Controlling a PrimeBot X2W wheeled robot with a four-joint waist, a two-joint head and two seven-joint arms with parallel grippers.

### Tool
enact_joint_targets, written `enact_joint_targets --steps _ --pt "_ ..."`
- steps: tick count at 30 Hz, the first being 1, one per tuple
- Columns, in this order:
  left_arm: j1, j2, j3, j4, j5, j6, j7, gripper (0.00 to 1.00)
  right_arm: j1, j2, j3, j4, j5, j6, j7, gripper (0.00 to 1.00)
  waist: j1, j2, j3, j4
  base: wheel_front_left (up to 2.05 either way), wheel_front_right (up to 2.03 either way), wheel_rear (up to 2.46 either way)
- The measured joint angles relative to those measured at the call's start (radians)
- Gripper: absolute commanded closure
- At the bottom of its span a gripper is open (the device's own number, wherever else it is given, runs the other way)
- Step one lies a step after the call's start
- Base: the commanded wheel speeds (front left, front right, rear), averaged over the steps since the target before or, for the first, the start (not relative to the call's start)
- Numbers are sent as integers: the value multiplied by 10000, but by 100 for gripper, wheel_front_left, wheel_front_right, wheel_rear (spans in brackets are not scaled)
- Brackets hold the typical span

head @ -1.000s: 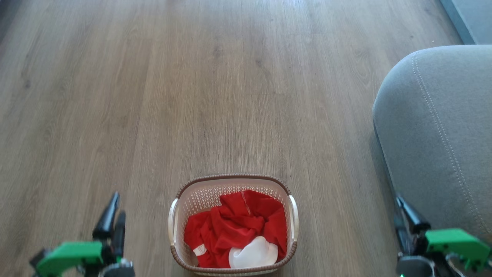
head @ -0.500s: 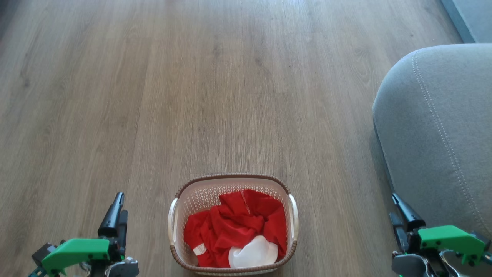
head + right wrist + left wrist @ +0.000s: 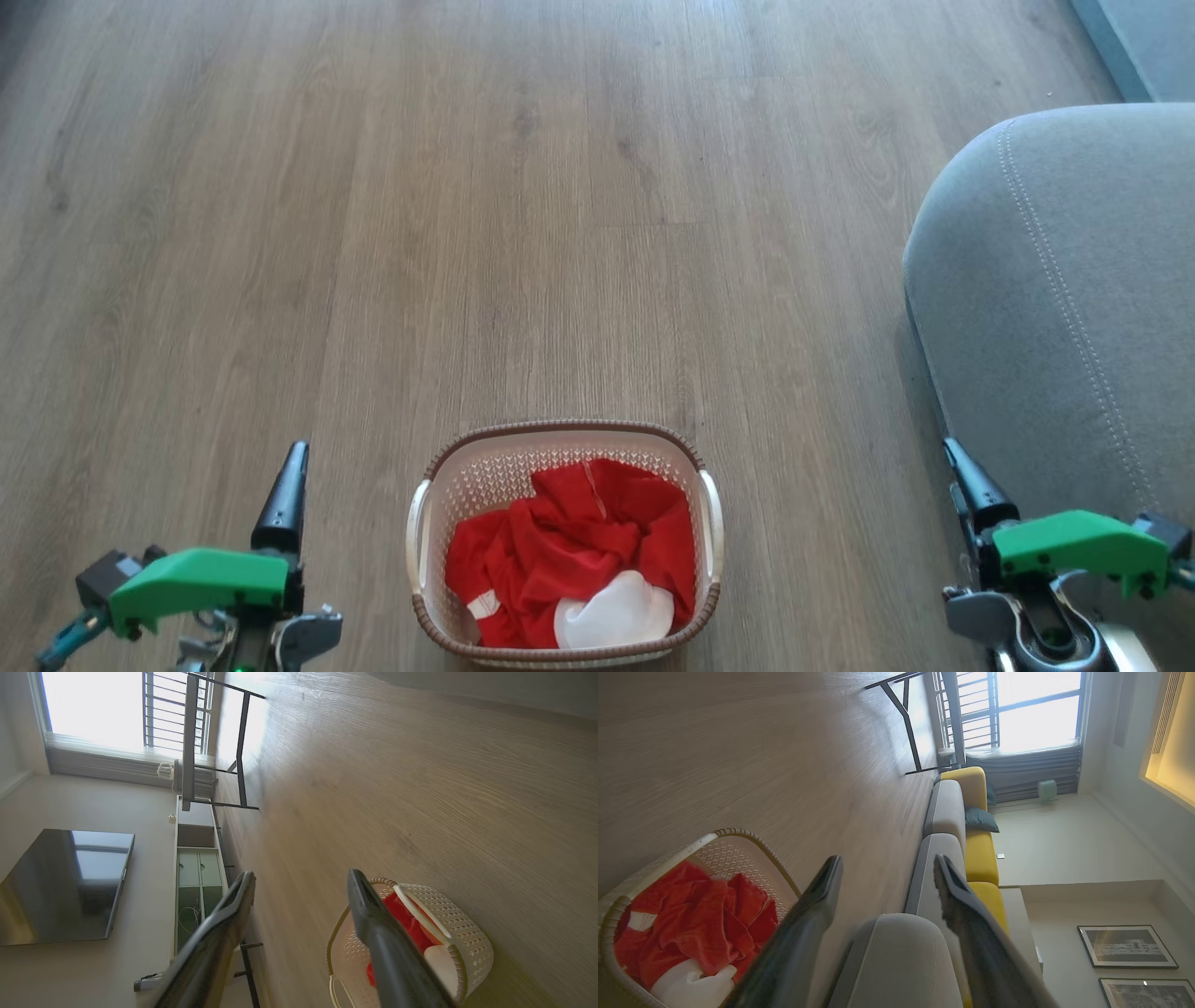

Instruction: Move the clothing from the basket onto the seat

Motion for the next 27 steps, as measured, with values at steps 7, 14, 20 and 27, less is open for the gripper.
enact_joint_targets --steps 7,14,20,27 --pt "-138 42 -234 -44 1026 0 -247 0 -169 -148 360 4 -830 0 -201 0 0 0 12 -10 0 0 0" --pt "-344 111 -491 -59 2031 -2 -428 0 -461 -284 757 33 -1601 0 -387 0 0 0 26 -20 0 0 0" --pt "-401 167 -669 -84 2815 -2 -598 0 -578 -378 1143 94 -2178 0 -569 0 0 0 45 -34 0 0 0" --pt "-582 201 -876 -92 3764 -4 -779 0 -990 -583 1538 190 -2832 0 -759 0 0 0 61 -56 0 0 0"
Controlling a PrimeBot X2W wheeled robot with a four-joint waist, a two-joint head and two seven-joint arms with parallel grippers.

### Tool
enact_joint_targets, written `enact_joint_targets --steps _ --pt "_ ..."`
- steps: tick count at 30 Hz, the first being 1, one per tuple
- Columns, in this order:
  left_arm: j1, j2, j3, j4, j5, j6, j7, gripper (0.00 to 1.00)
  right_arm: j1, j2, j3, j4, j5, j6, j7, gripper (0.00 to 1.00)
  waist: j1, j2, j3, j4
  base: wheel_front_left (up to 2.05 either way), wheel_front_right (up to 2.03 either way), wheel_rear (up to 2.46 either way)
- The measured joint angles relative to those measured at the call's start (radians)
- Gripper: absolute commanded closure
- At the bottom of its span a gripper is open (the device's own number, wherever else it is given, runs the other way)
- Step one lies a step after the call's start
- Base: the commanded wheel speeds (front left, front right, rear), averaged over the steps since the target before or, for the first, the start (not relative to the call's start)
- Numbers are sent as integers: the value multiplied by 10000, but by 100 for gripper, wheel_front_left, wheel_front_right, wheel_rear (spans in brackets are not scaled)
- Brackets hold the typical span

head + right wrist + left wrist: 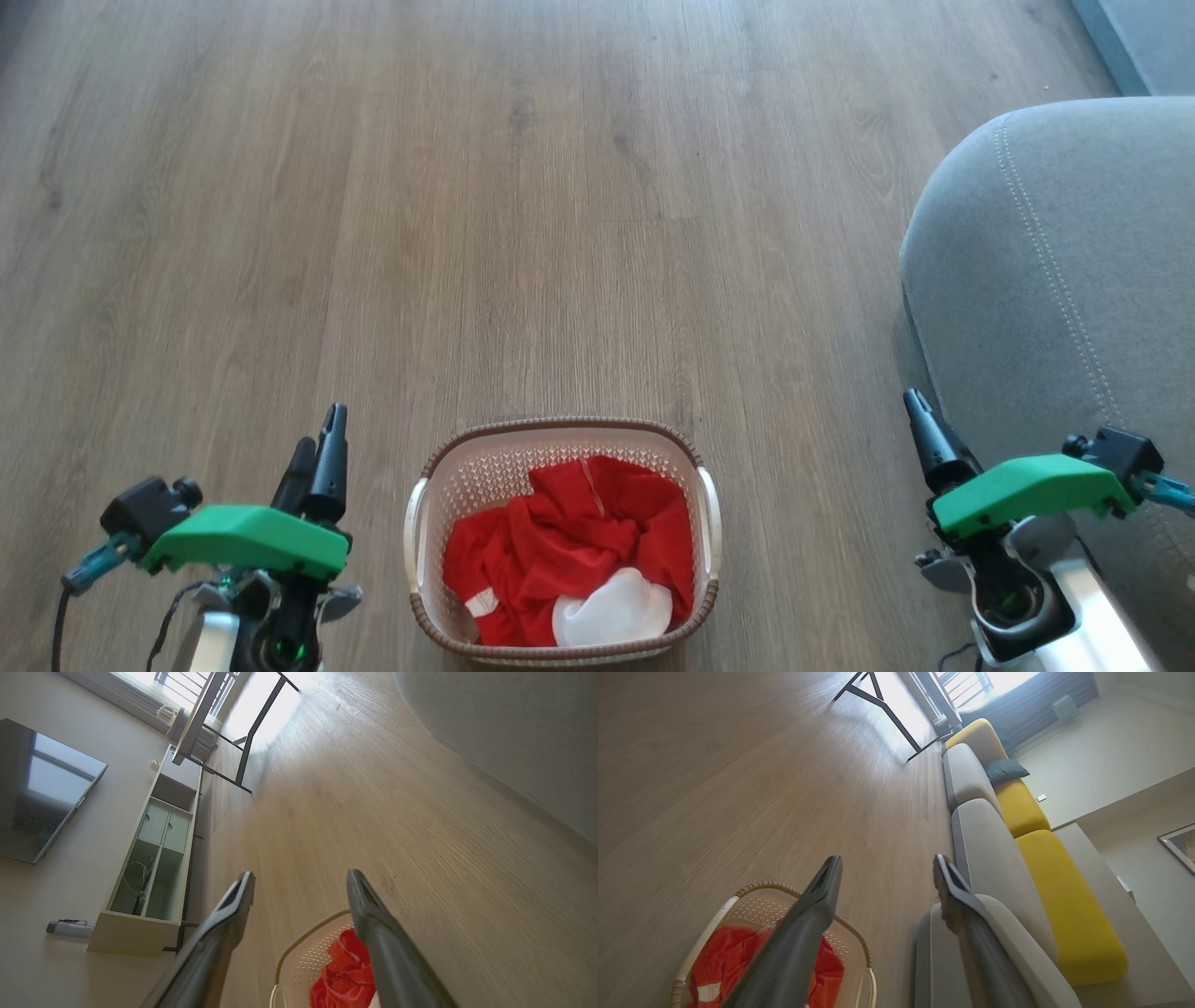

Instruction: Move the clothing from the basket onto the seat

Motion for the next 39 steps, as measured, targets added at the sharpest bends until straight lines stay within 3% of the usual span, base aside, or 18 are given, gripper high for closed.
enact_joint_targets --steps 39 --pt "-625 38 -489 -481 5068 -8 -1141 0 -1111 -433 1346 196 -3559 0 -1093 0 0 0 112 -72 0 0 0"
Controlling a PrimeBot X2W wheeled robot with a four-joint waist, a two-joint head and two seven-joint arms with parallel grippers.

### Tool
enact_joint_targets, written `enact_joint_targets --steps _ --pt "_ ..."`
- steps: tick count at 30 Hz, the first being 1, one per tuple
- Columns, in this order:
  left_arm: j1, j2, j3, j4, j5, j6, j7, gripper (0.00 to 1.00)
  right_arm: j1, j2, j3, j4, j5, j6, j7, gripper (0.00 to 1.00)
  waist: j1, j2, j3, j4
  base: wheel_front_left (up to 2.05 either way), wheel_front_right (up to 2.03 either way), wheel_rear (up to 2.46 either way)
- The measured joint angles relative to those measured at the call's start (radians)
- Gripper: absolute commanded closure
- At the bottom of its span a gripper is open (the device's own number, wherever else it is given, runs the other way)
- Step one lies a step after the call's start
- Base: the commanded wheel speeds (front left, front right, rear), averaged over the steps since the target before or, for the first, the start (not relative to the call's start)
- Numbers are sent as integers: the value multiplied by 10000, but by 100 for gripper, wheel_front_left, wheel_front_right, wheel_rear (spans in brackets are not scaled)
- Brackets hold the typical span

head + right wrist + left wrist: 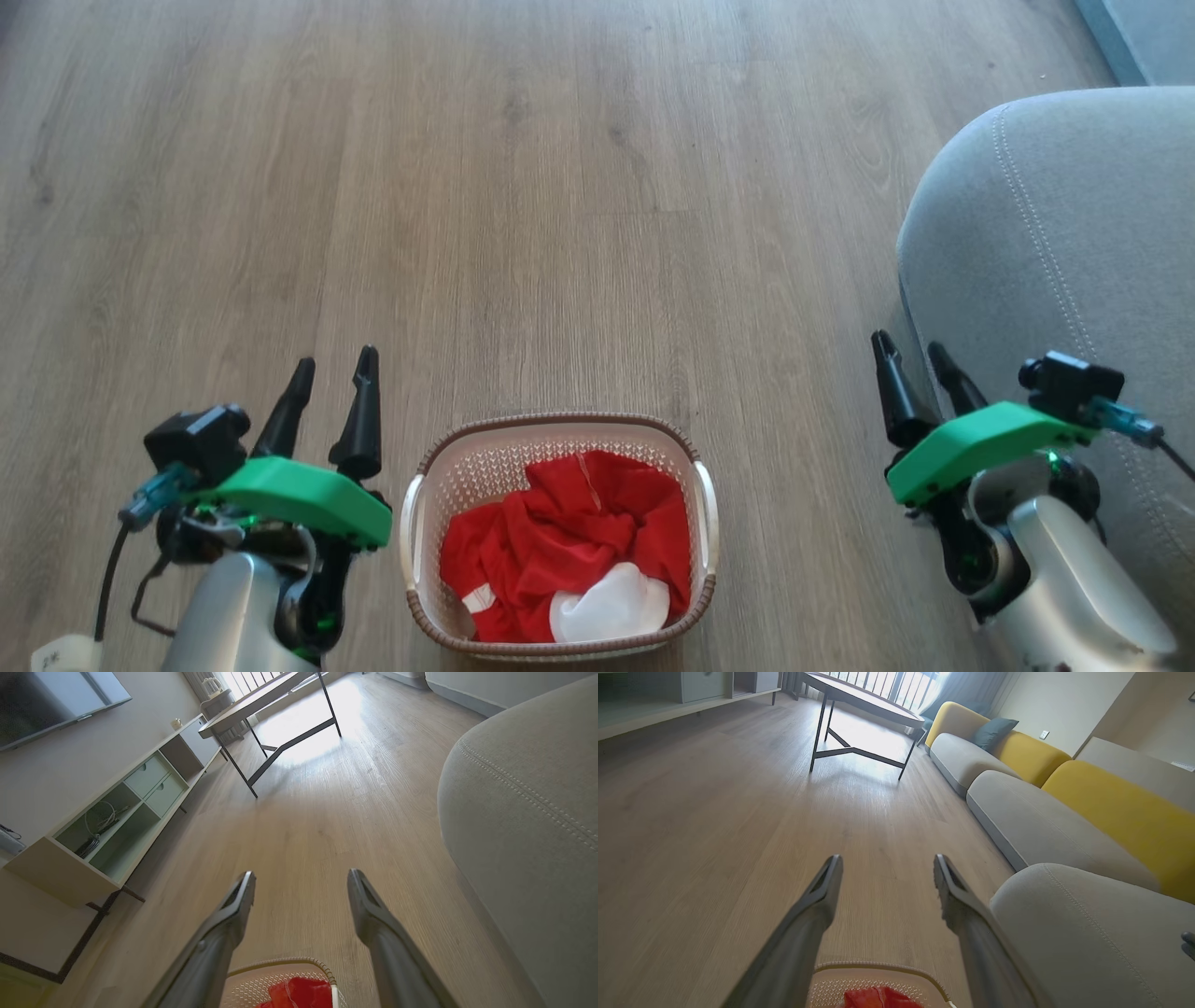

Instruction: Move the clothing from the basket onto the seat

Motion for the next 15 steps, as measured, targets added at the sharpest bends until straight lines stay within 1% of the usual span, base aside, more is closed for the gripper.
enact_joint_targets --steps 5,15 --pt "-190 -19 130 13 654 -2 -130 0 -308 -88 -19 75 -558 0 -159 0 0 0 5 -26 0 0 0" --pt "-349 -79 291 251 2006 -2 -433 0 -365 -134 -186 337 -1590 0 -422 0 0 0 27 -55 0 0 0"
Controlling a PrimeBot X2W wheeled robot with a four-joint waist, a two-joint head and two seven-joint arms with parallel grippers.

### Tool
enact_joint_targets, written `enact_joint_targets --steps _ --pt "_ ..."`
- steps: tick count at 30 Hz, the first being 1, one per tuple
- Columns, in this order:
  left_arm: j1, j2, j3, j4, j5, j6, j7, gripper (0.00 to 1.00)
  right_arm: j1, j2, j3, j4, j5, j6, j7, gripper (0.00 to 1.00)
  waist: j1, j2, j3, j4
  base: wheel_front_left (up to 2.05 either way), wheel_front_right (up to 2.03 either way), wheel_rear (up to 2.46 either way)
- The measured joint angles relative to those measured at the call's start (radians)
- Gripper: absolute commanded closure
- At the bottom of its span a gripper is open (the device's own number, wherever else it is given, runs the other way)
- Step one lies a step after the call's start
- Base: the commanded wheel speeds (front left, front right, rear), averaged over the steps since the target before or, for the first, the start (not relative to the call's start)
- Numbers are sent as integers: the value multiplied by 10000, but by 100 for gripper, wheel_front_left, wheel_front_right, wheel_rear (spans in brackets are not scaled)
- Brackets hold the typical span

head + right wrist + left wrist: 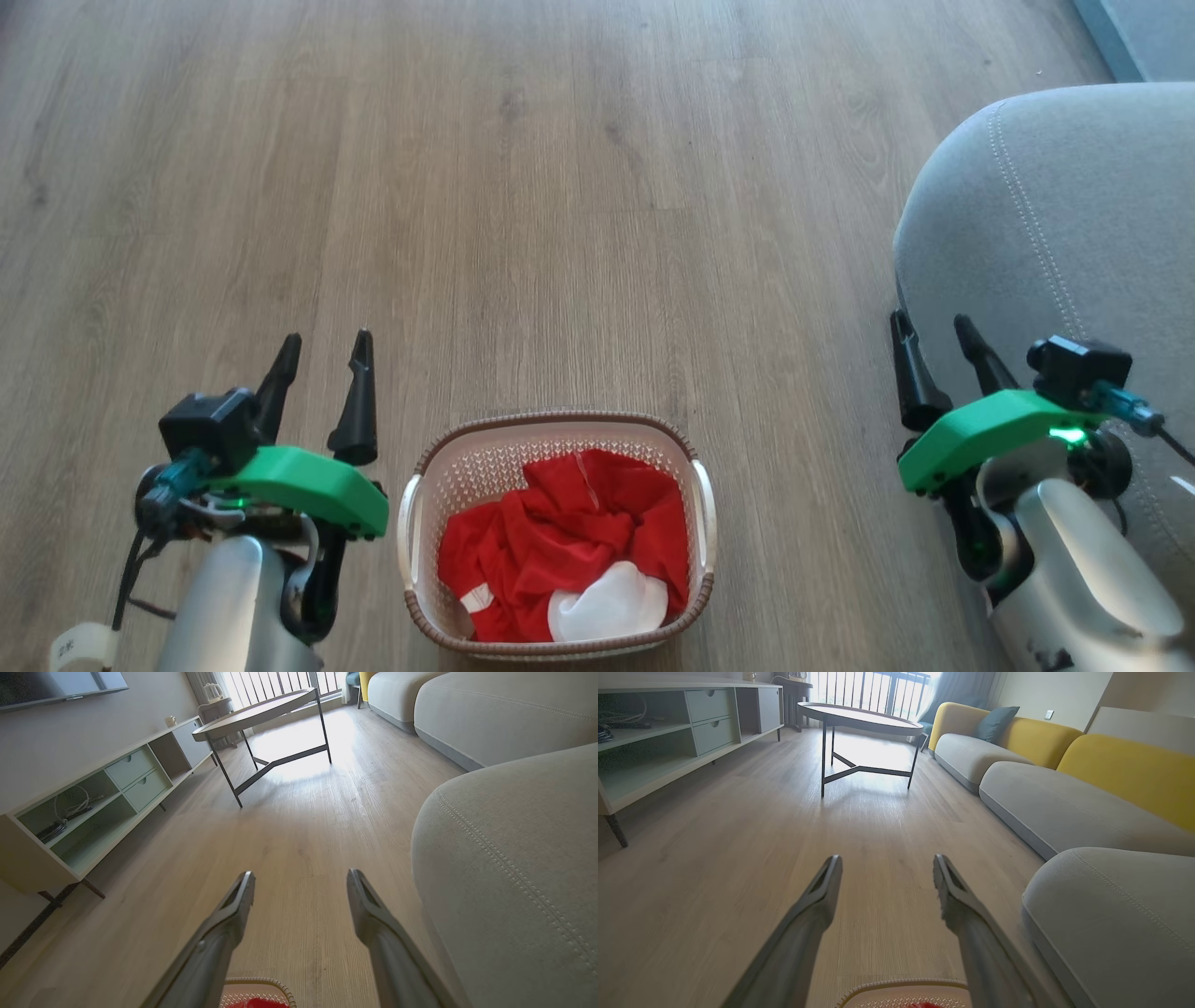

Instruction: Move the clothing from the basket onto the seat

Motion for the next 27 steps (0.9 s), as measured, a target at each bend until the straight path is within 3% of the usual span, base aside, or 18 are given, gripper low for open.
enact_joint_targets --steps 16,27 --pt "-184 -100 387 232 2054 4 -458 0 -399 -98 -2 188 -1770 0 -493 0 0 0 -8 -14 0 0 0" --pt "-255 -140 558 232 1929 12 -479 0 -546 -96 -109 178 -1923 0 -493 0 0 0 -12 -30 0 0 0"
